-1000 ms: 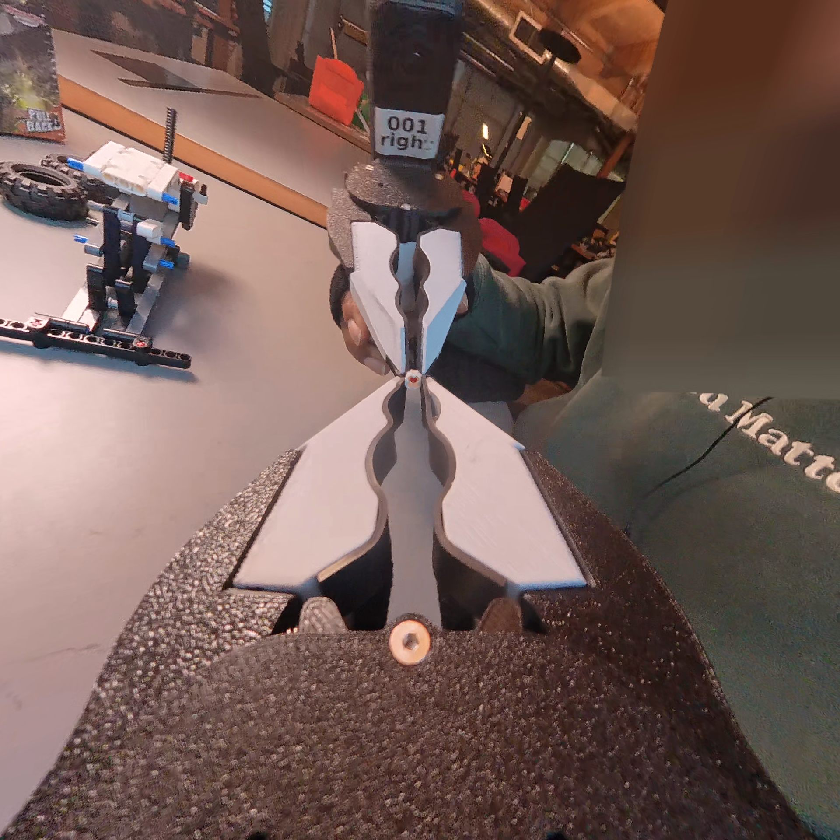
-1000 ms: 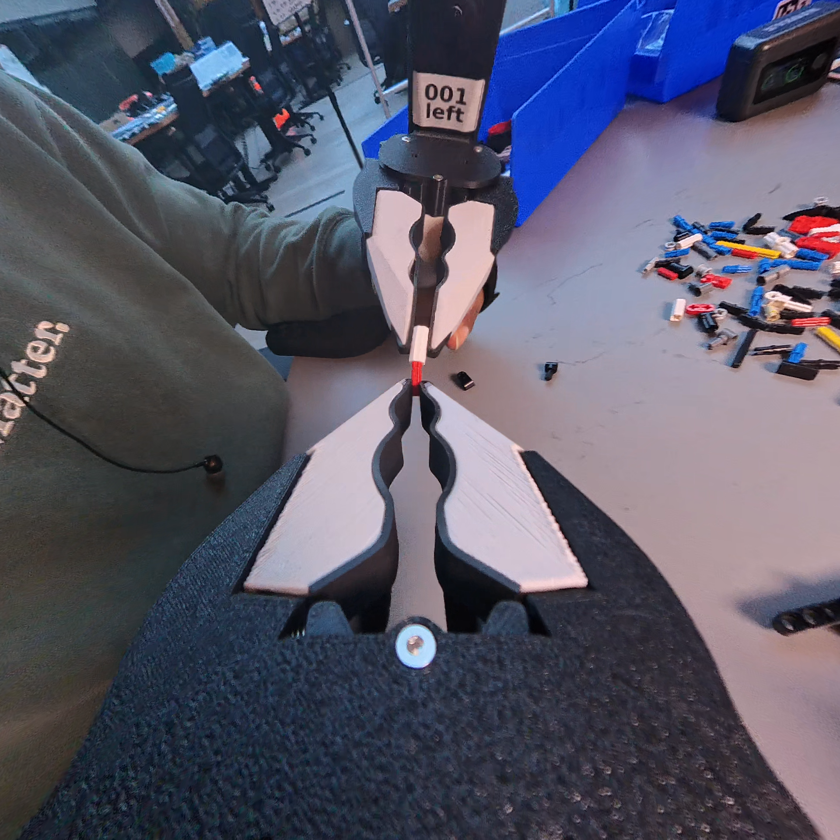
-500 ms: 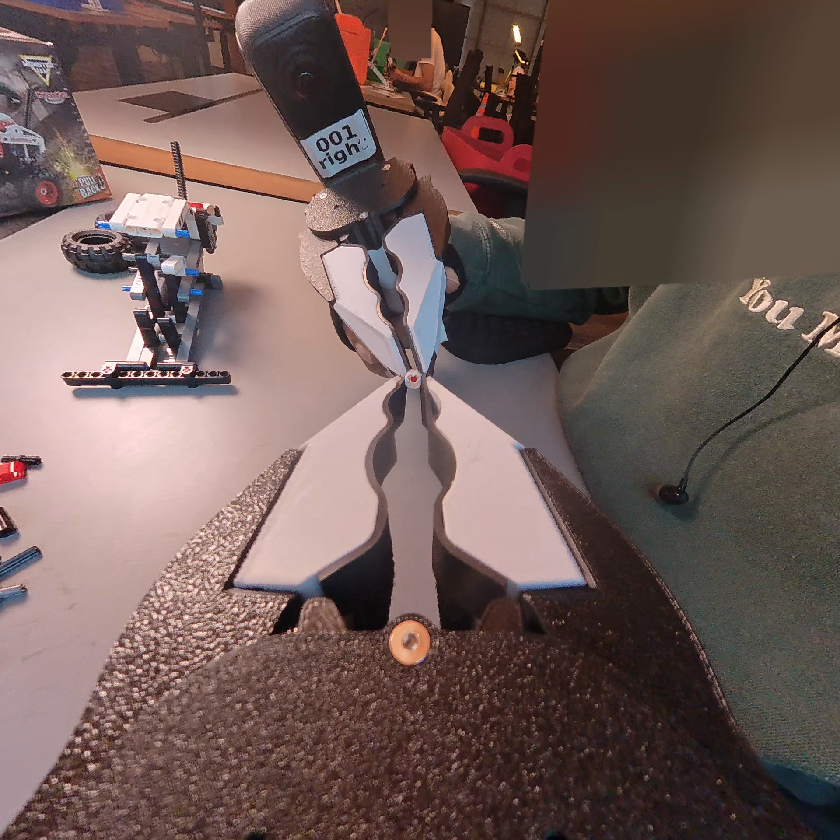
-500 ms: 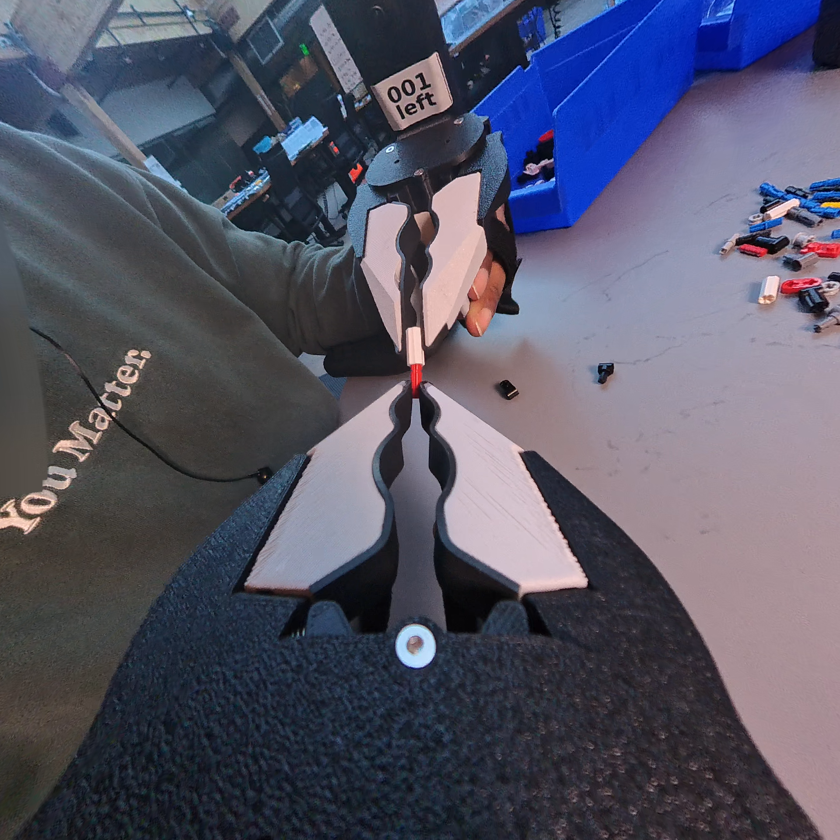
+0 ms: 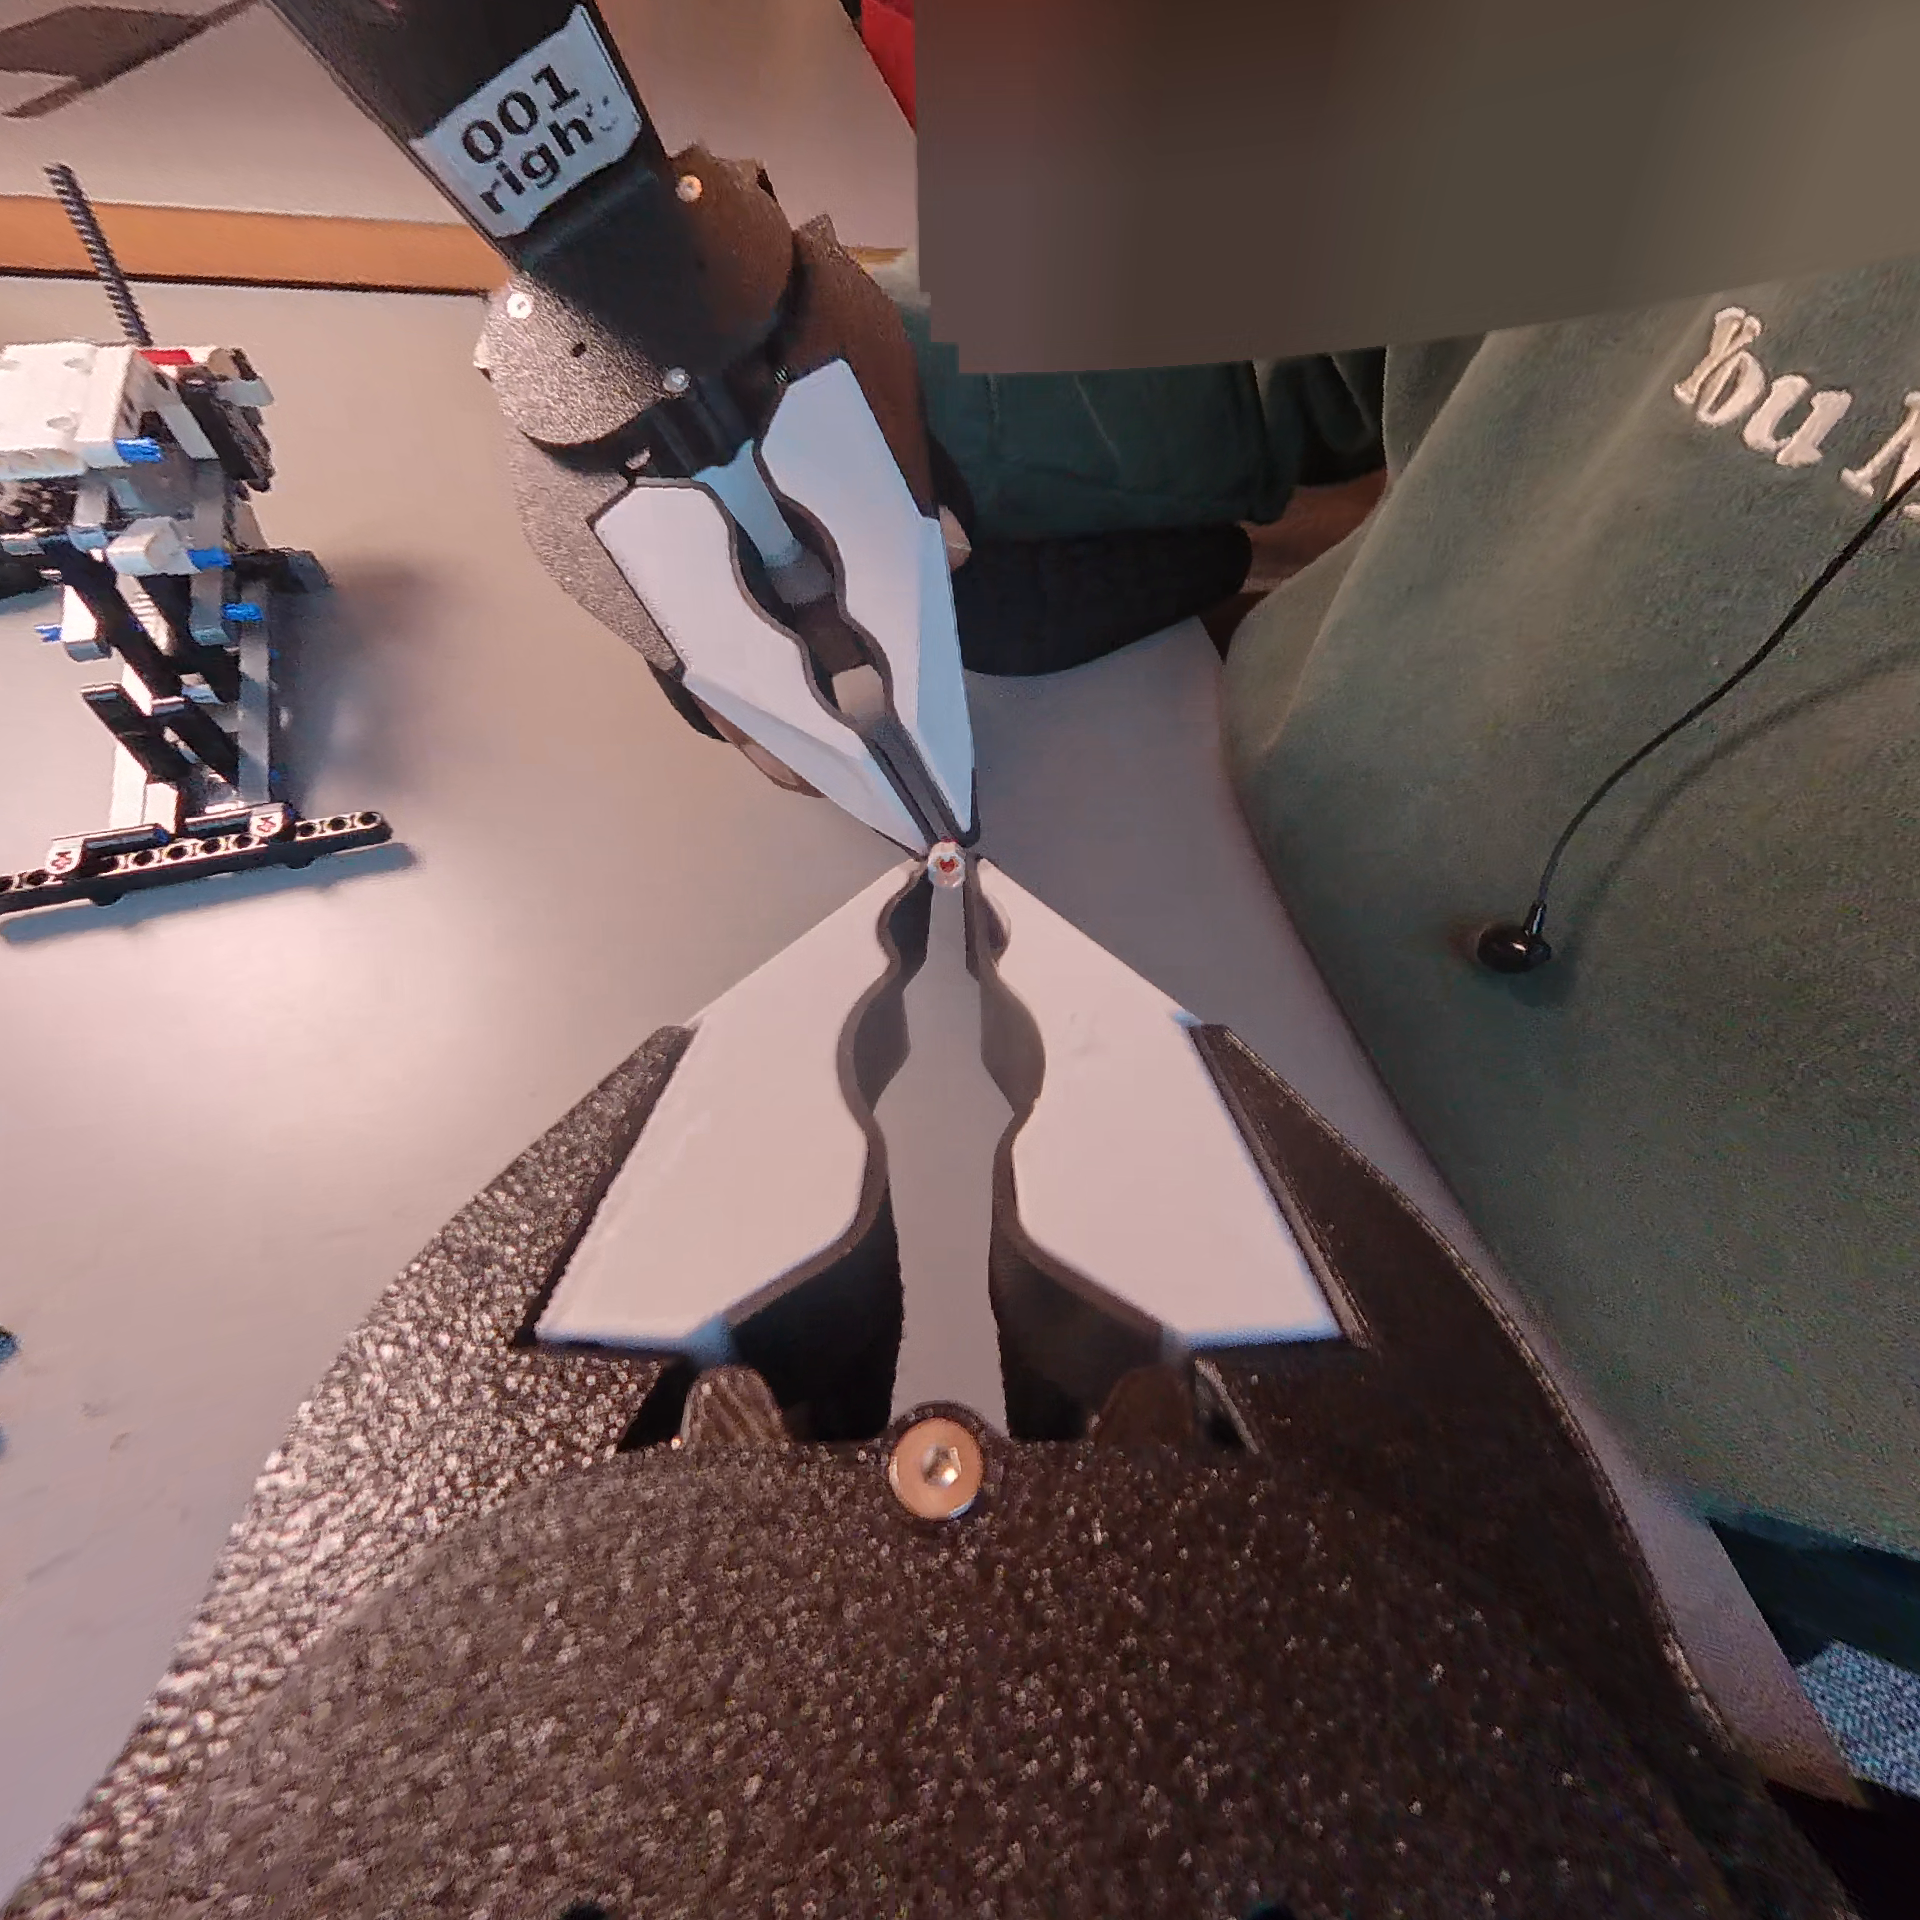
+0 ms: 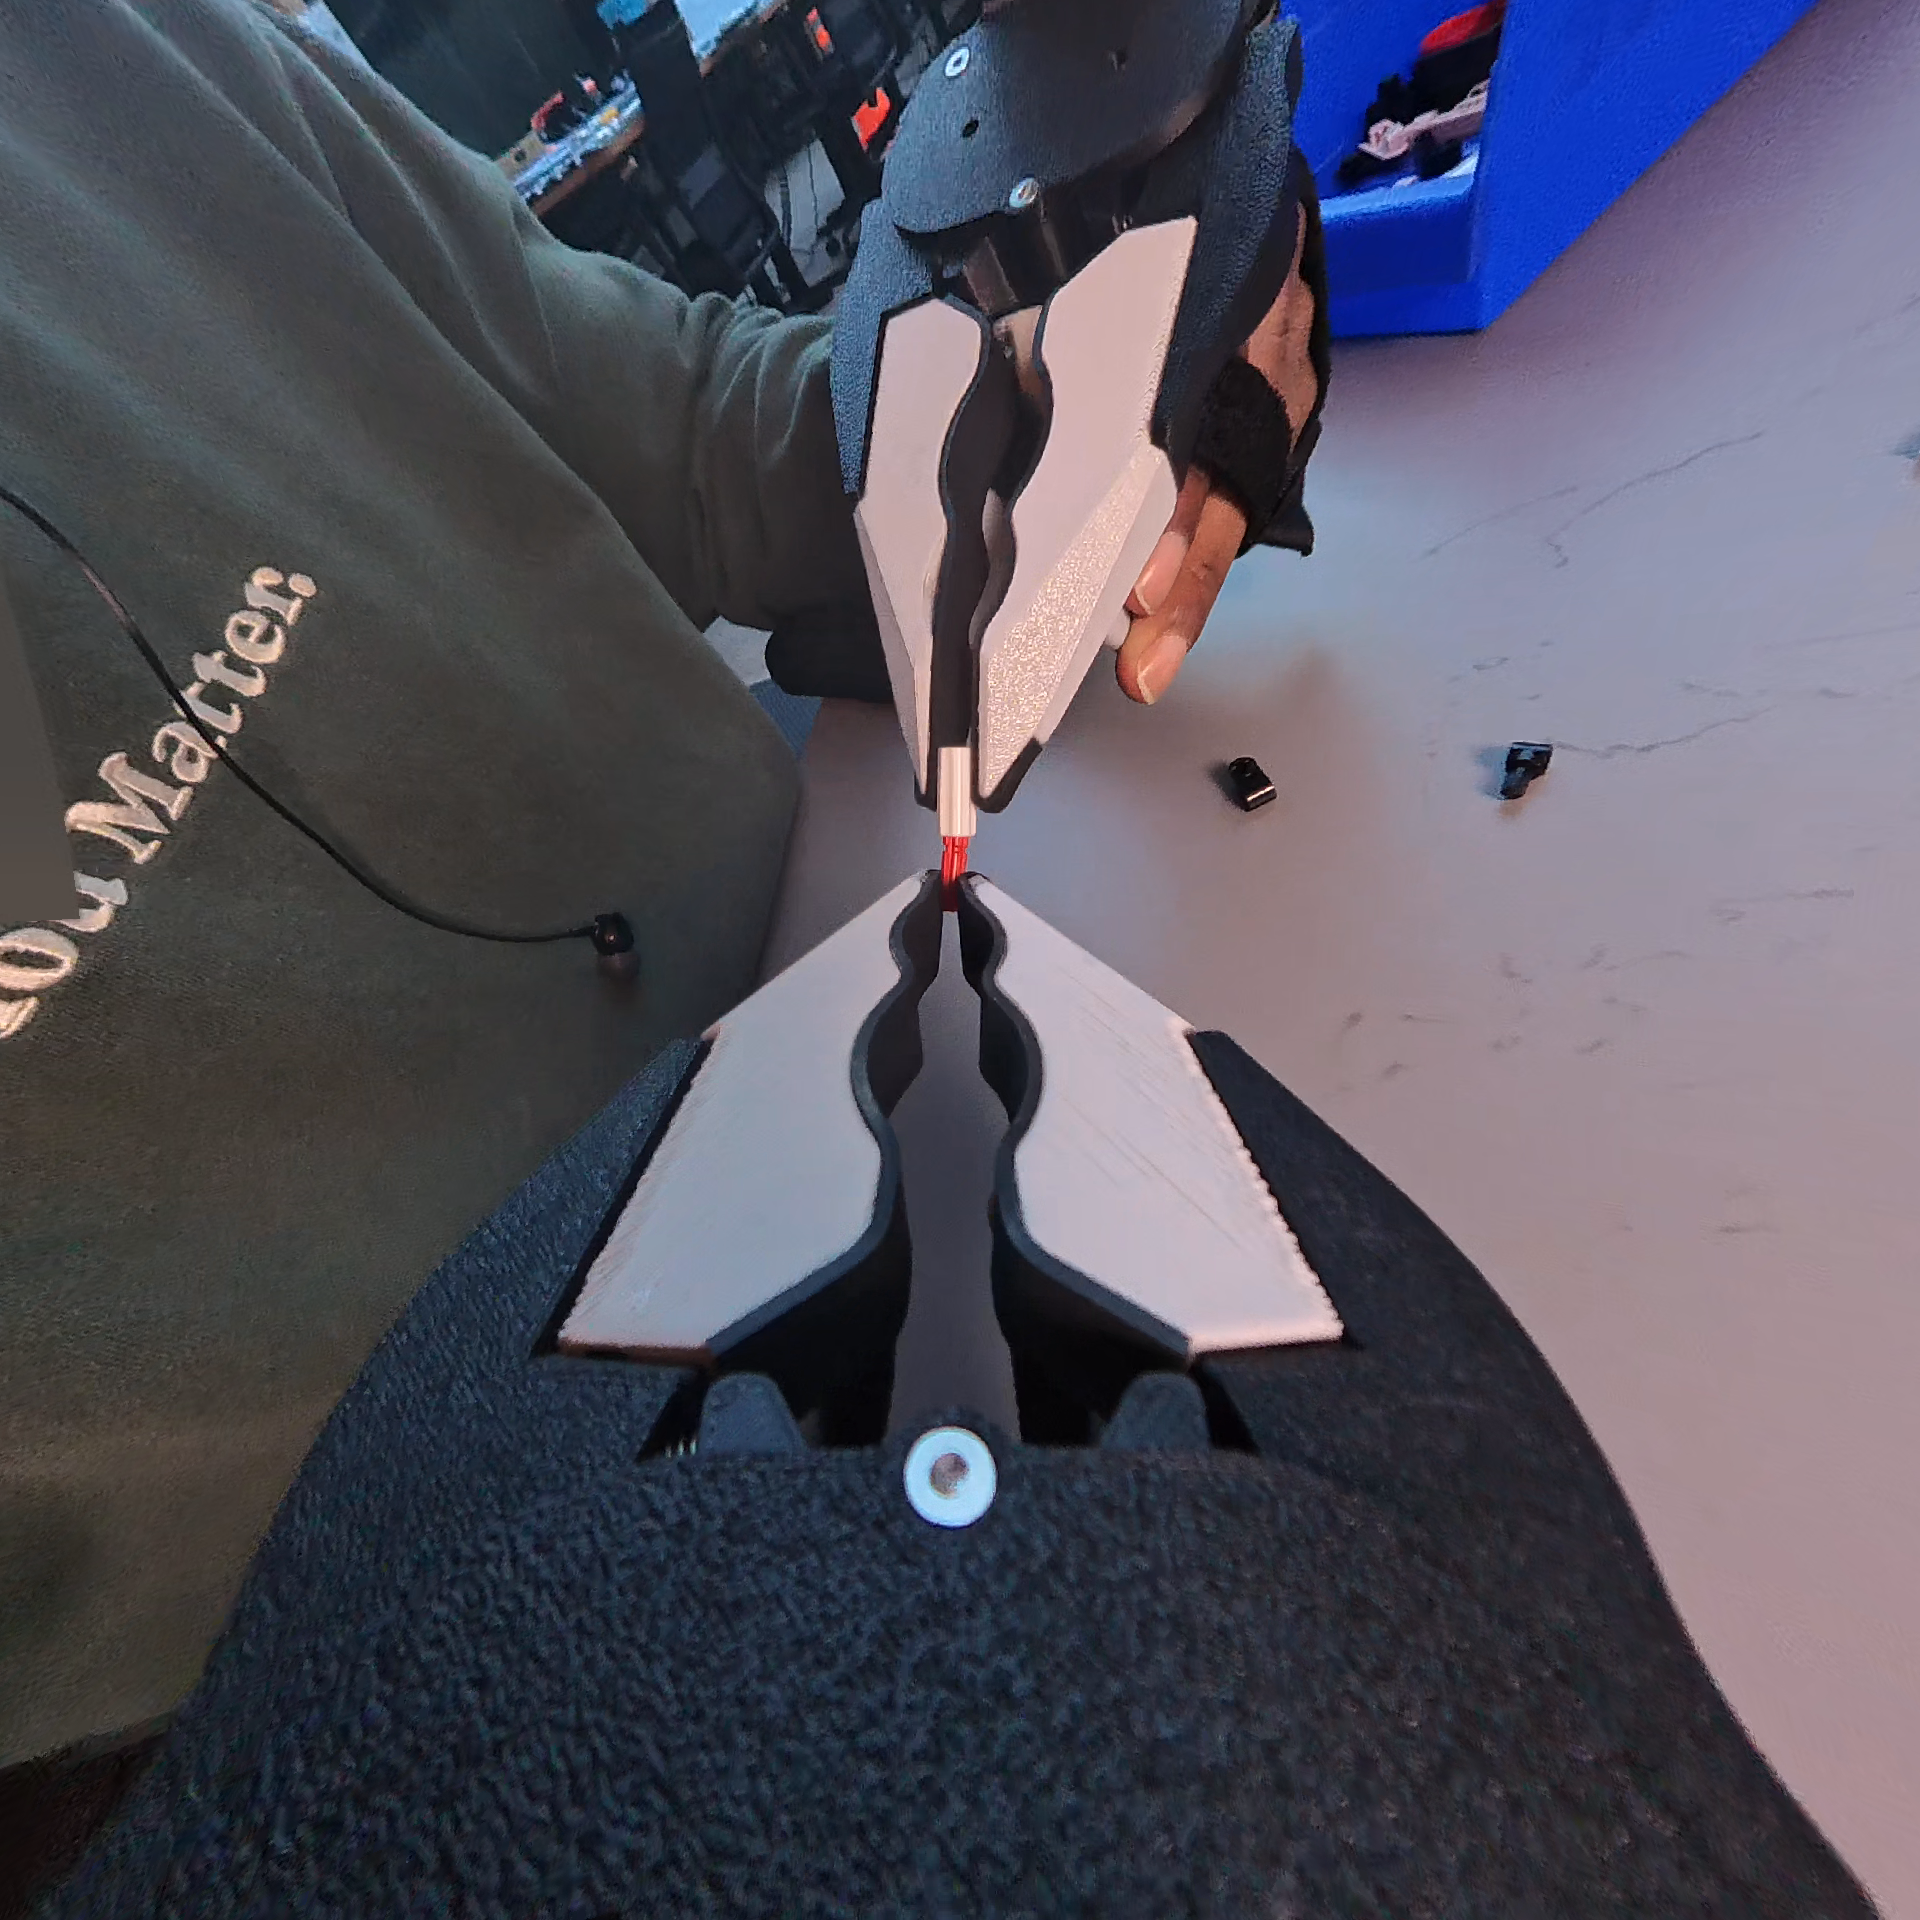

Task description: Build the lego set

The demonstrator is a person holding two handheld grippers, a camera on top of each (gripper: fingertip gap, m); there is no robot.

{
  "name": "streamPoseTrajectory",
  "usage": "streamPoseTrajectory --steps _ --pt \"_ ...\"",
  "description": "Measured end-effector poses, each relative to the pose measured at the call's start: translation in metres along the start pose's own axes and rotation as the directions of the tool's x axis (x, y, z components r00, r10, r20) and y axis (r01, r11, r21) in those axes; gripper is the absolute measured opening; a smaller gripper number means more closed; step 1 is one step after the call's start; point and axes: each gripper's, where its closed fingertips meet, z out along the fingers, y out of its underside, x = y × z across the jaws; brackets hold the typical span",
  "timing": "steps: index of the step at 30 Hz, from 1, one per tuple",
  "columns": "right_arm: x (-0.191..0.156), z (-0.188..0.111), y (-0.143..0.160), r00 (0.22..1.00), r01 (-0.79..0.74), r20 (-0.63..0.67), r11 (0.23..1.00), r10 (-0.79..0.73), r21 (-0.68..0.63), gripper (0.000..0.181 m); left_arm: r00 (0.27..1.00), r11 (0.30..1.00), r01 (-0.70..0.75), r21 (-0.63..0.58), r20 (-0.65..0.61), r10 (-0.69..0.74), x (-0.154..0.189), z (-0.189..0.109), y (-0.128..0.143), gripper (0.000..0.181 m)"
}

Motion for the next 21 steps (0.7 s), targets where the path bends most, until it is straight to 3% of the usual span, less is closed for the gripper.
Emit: streamPoseTrajectory --steps 12,21 --pt "-0.002 -0.002 -0.009 0.999 -0.017 0.036 0.997 0.014 0.071 0.001 1.000 0.998 -0.016 0.056 0.010 0.015 0.000 -0.003 -0.008 0.006" --pt "-0.008 0.004 0.001 0.999 0.007 0.054 1.000 -0.007 0.008 0.001 0.999 0.999 -0.034 -0.001 -0.030 0.034 0.009 0.001 -0.001 0.006"
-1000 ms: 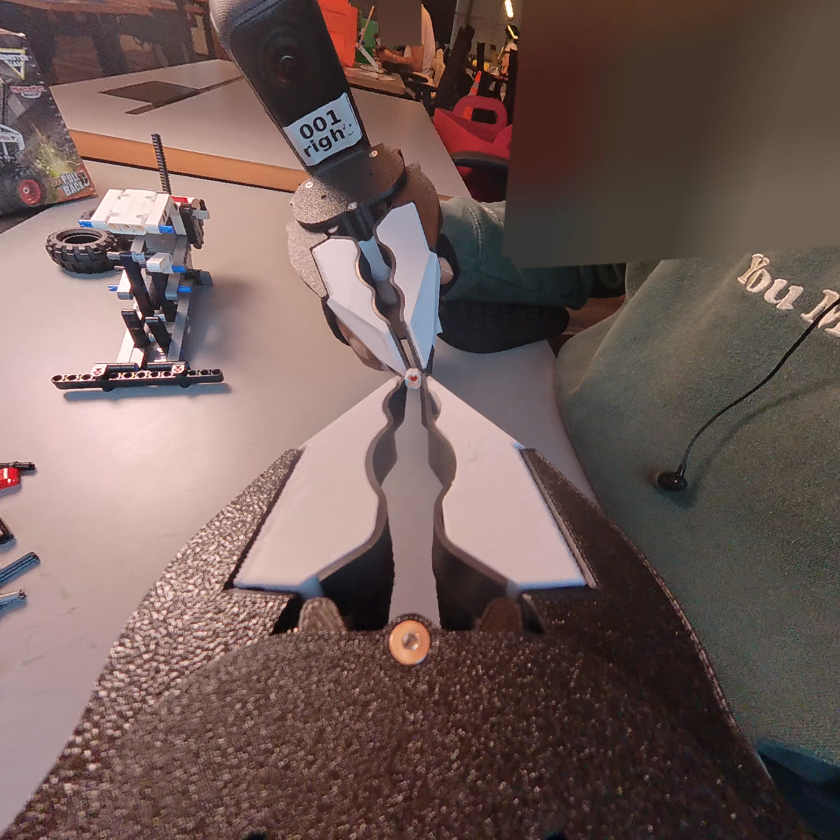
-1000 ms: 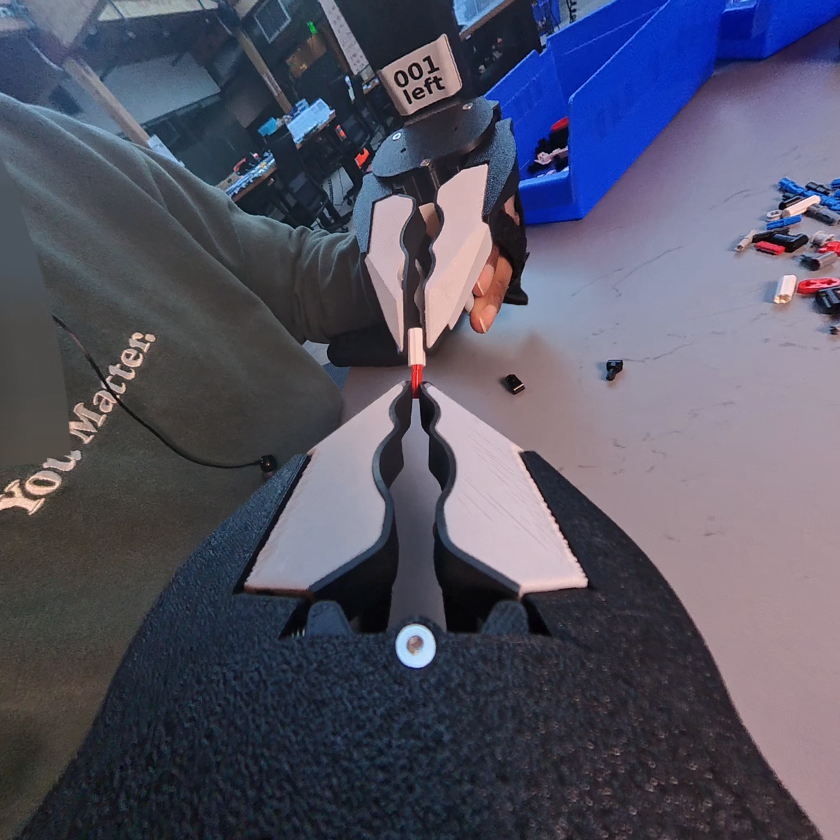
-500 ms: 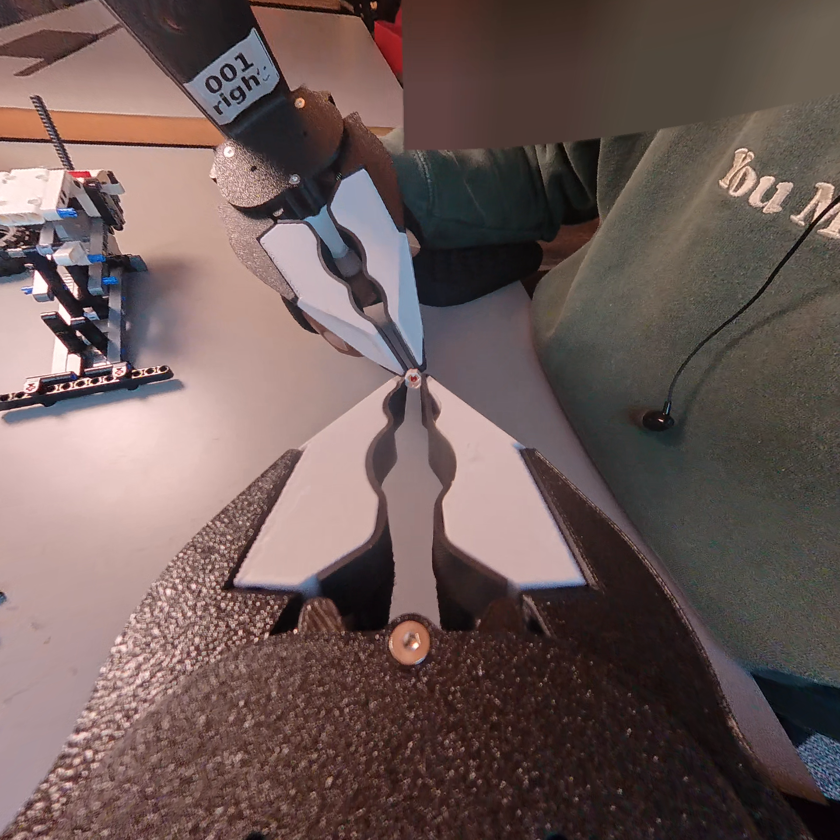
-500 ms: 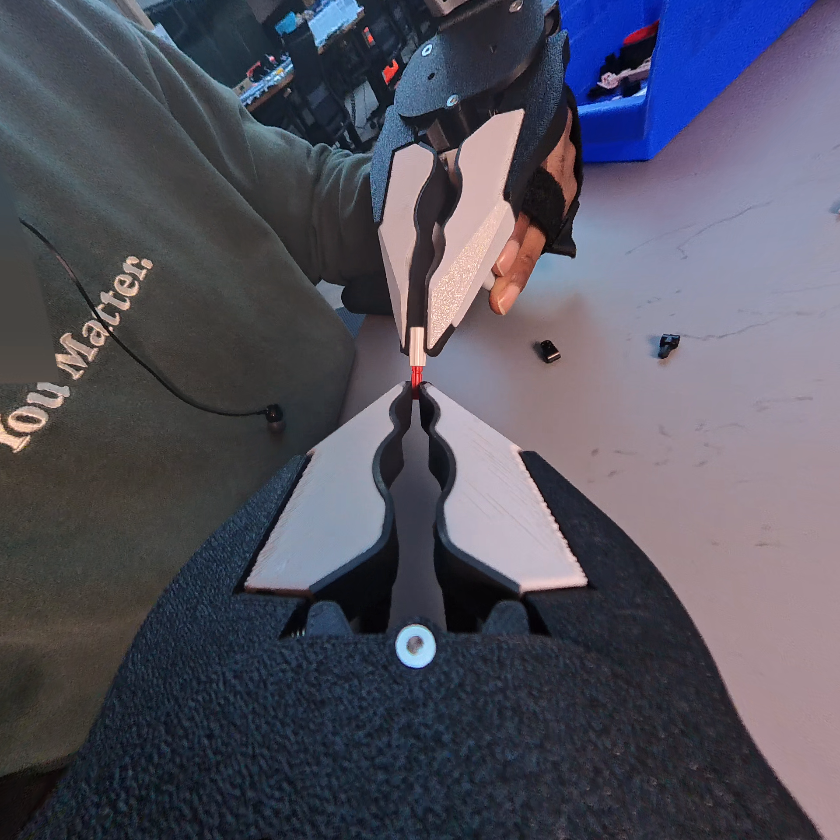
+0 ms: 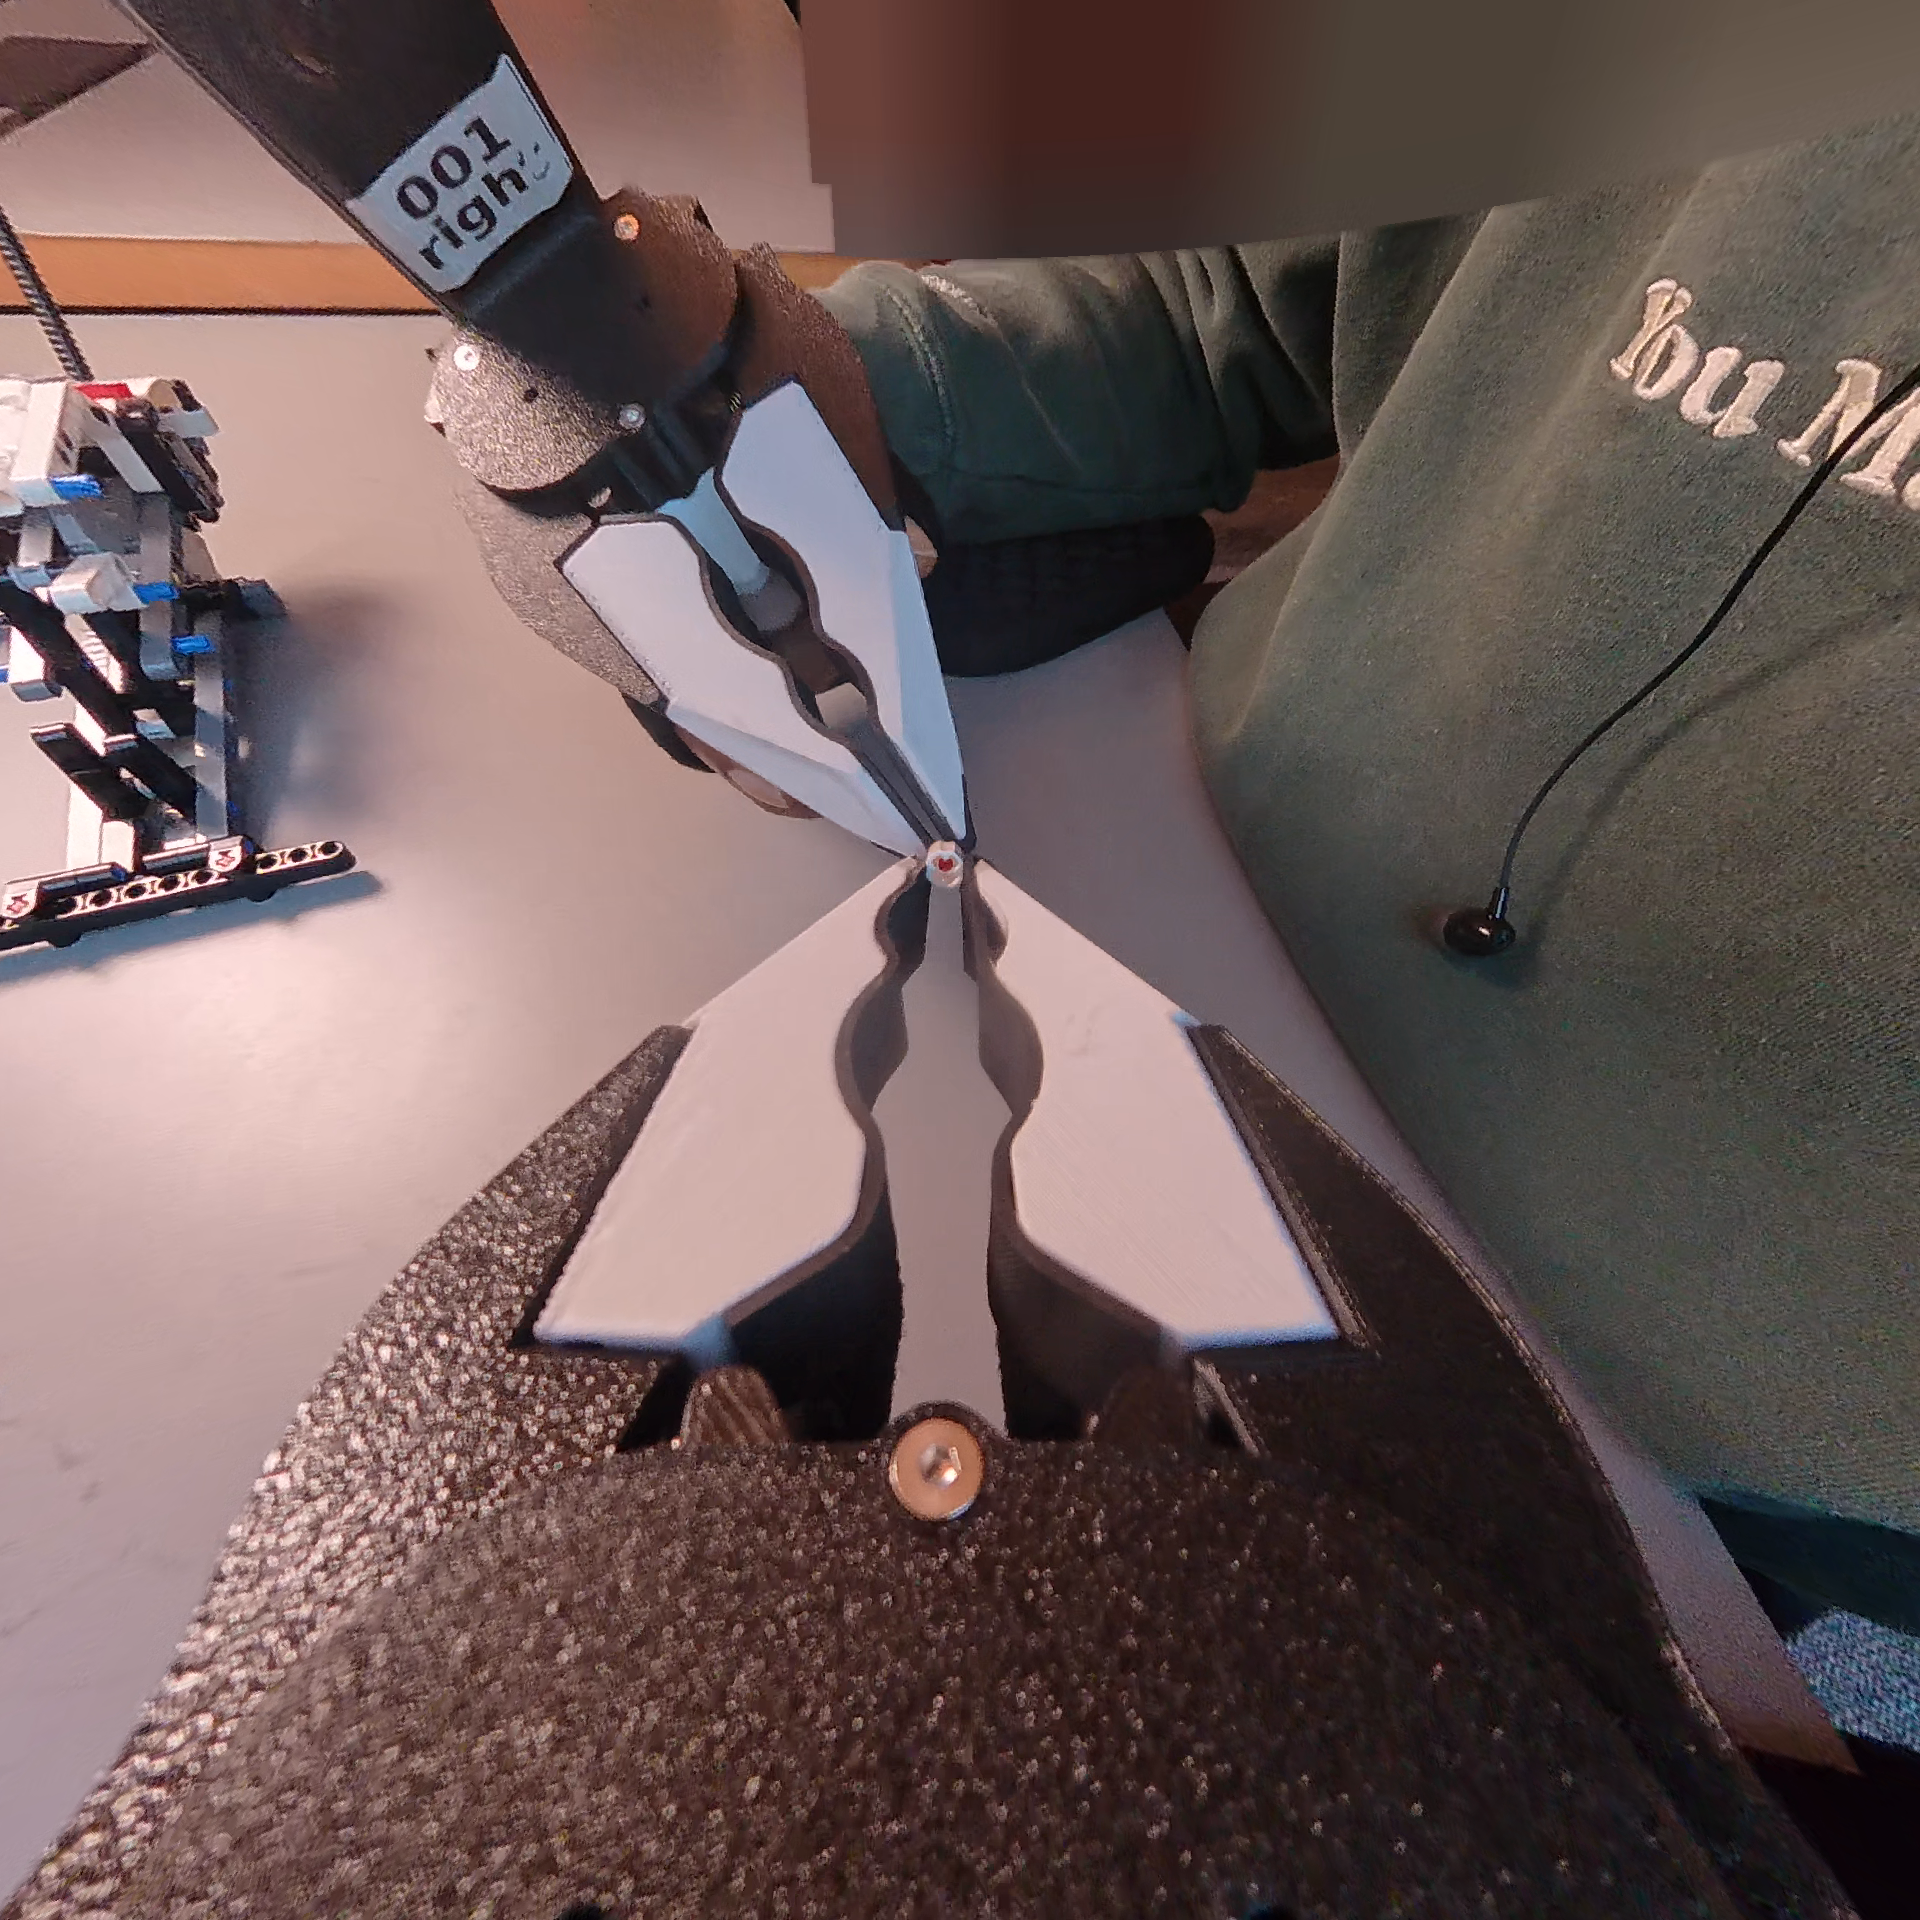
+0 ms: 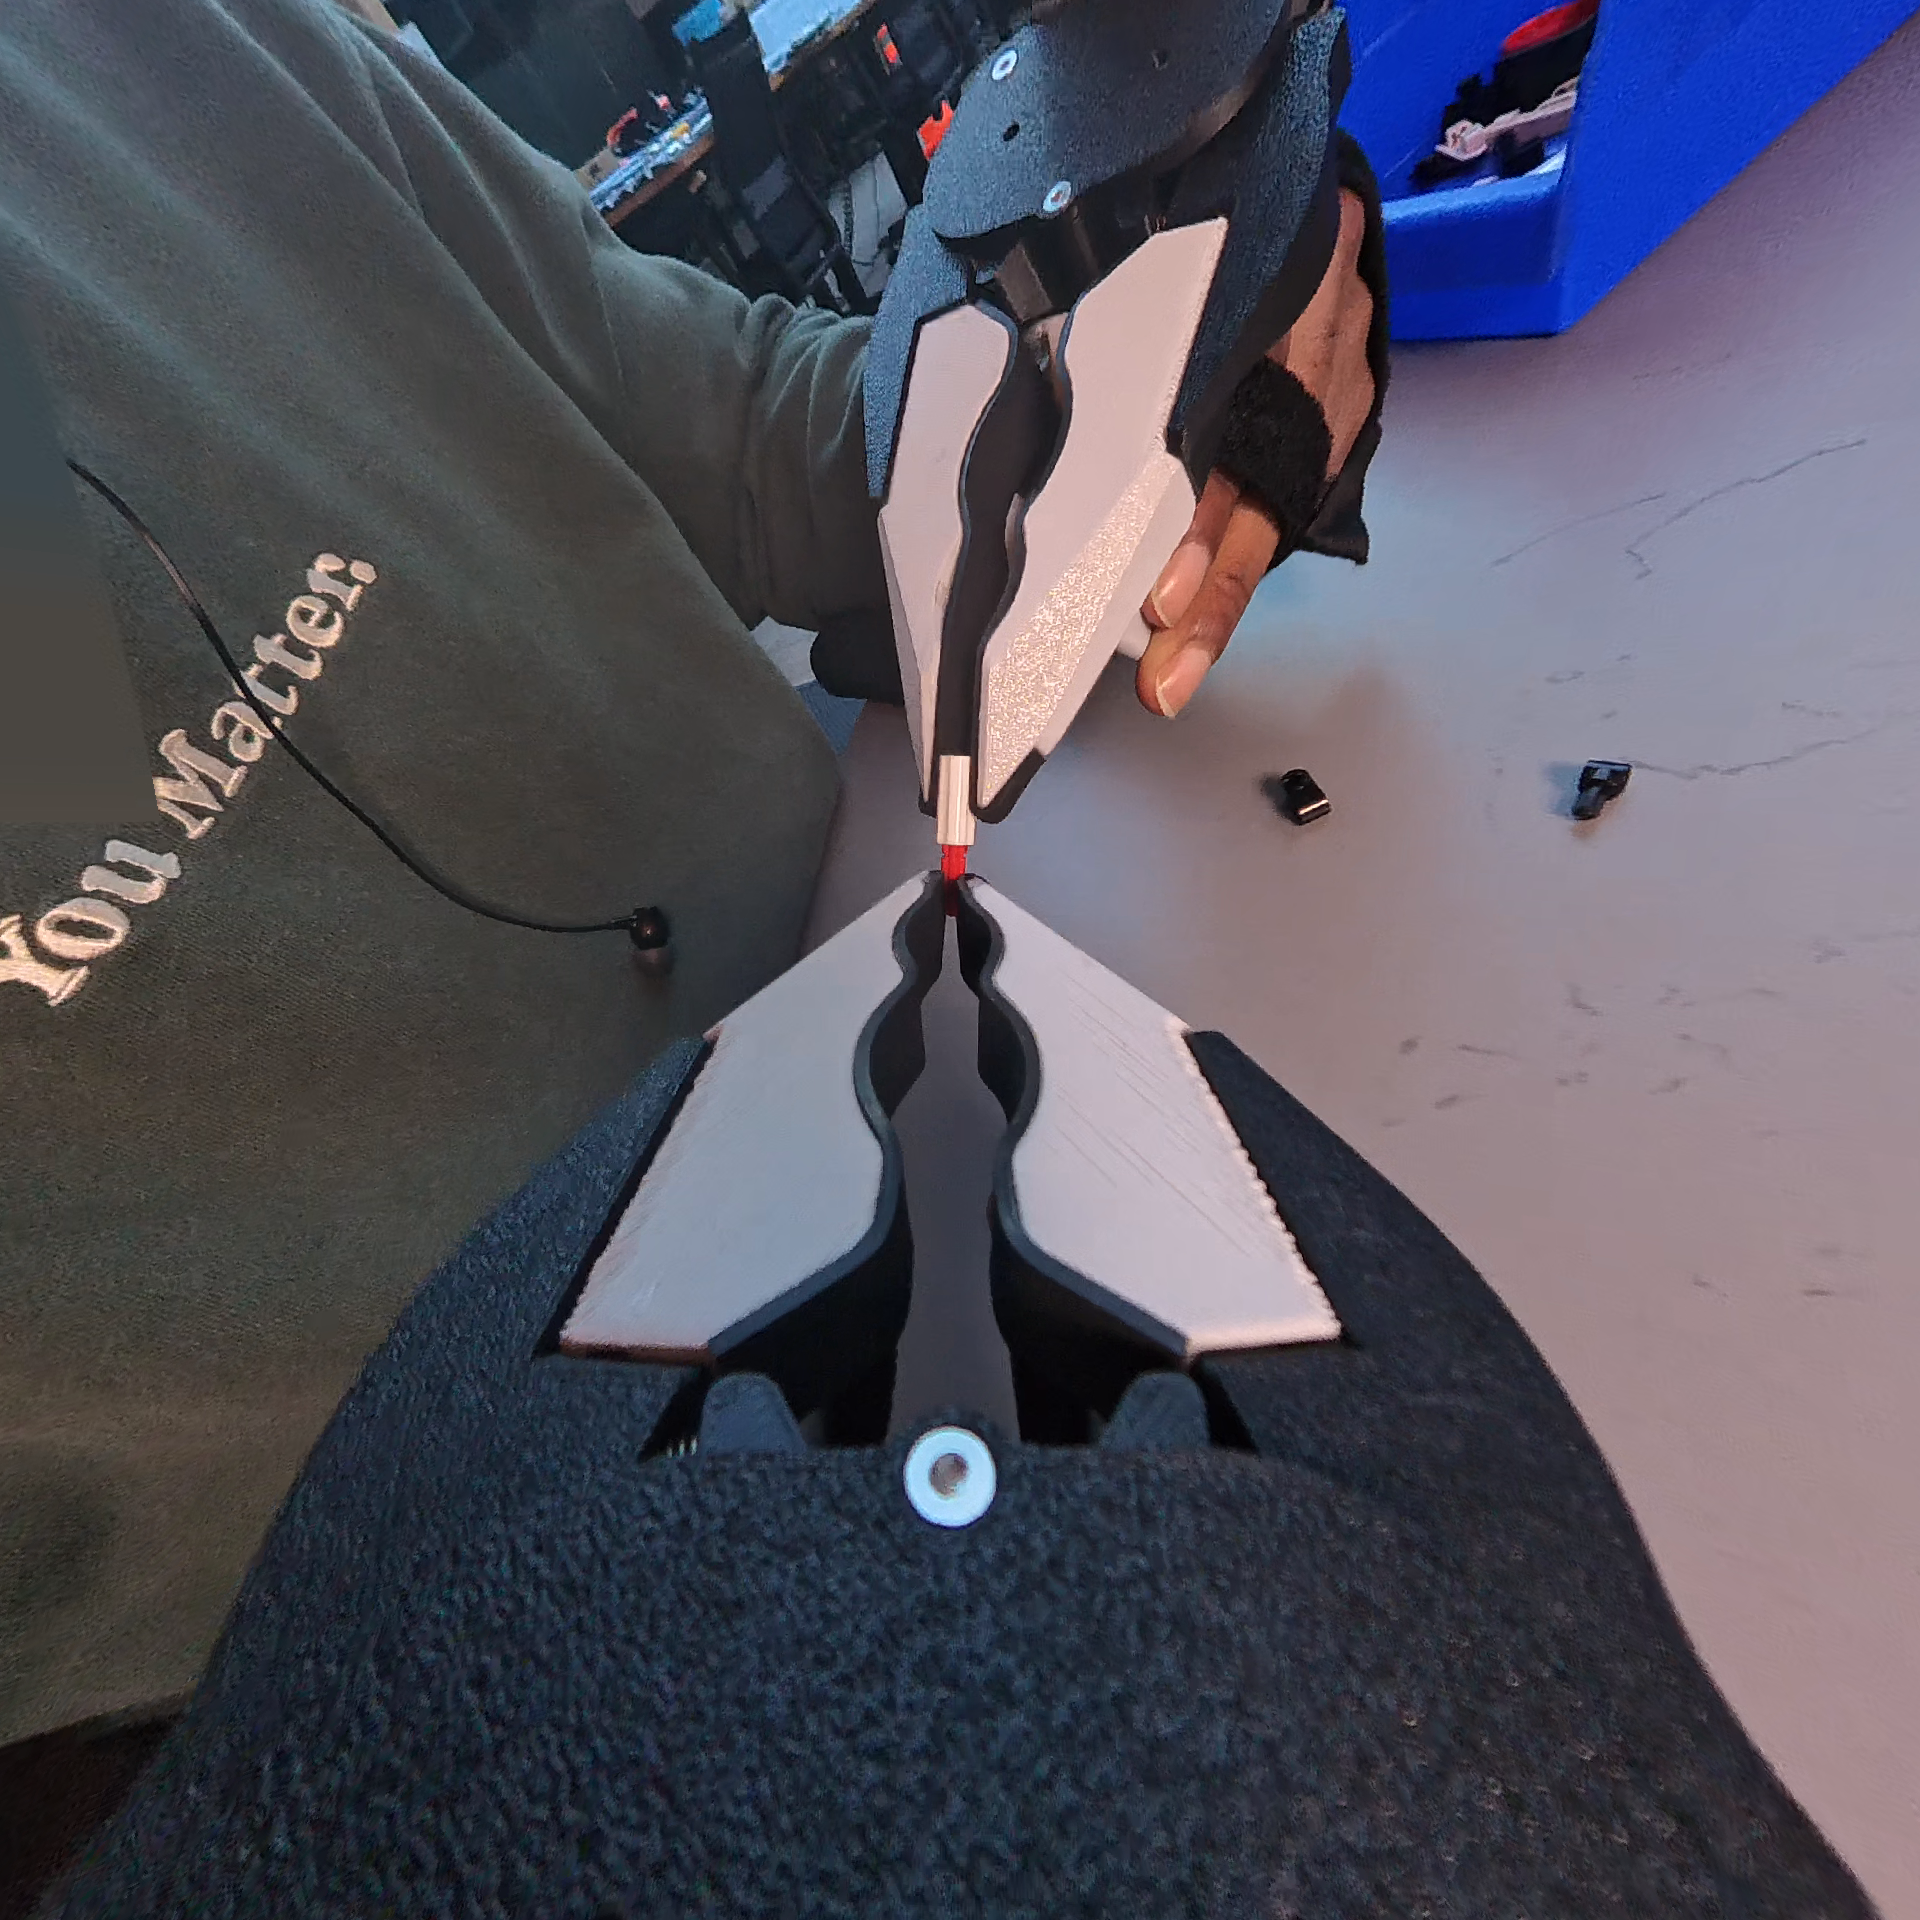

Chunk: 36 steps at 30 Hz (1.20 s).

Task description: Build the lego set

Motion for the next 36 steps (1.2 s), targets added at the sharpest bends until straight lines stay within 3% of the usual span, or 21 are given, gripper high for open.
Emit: streamPoseTrajectory --steps 4,6,7,8,10,15,18,21,25,29,36 --pt "-0.002 0.006 0.010 1.000 0.007 0.011 0.999 -0.007 -0.054 0.000 1.000 0.997 -0.019 -0.080 -0.024 0.017 0.006 0.005 0.011 0.006" --pt "-0.011 0.004 -0.010 0.998 -0.012 0.060 0.999 0.011 0.030 0.000 0.999 0.981 -0.035 -0.193 -0.036 0.029 0.009 0.013 0.031 0.006" --pt "-0.005 0.004 -0.007 1.000 0.030 -0.002 0.999 -0.030 -0.022 0.000 0.997 0.980 -0.033 -0.197 -0.068 0.020 0.015 0.020 0.035 0.006" --pt "0.003 0.004 0.005 0.995 0.065 -0.071 0.992 -0.073 -0.111 0.000 0.995 0.992 -0.029 -0.123 -0.102 0.017 0.023 0.023 0.023 0.006" --pt "0.001 0.000 -0.001 0.997 0.041 -0.056 0.998 -0.043 -0.044 0.000 0.997 0.997 -0.040 -0.059 -0.076 0.035 0.019 0.015 0.002 0.006" --pt "0.019 -0.026 -0.023 0.977 0.077 -0.203 0.994 -0.061 0.076 0.000 0.999 0.999 0.041 -0.028 0.023 -0.040 -0.008 0.002 0.008 0.006" --pt "0.024 -0.035 -0.036 0.950 0.178 -0.283 0.974 -0.133 0.138 0.025 0.987 0.987 0.112 0.112 0.103 -0.124 -0.031 -0.012 -0.006 0.006" --pt "0.028 -0.042 -0.057 0.839 0.403 -0.459 0.900 -0.292 0.166 0.034 0.948 0.899 0.242 0.365 0.107 -0.299 -0.056 -0.039 -0.032 0.006" --pt "0.029 -0.041 -0.074 0.681 0.569 -0.625 0.813 -0.382 0.122 0.028 0.875 0.698 0.423 0.578 -0.060 -0.480 -0.070 -0.062 -0.052 0.006" --pt "0.030 -0.050 -0.086 0.616 0.615 -0.697 0.777 -0.368 0.134 0.020 0.823 0.603 0.536 0.590 -0.207 -0.529 -0.065 -0.055 -0.057 0.006" --pt "0.025 -0.050 -0.089 0.610 0.629 -0.700 0.765 -0.371 0.142 0.011 0.798 0.576 0.583 0.573 -0.270 -0.538 -0.059 -0.043 -0.060 0.006"
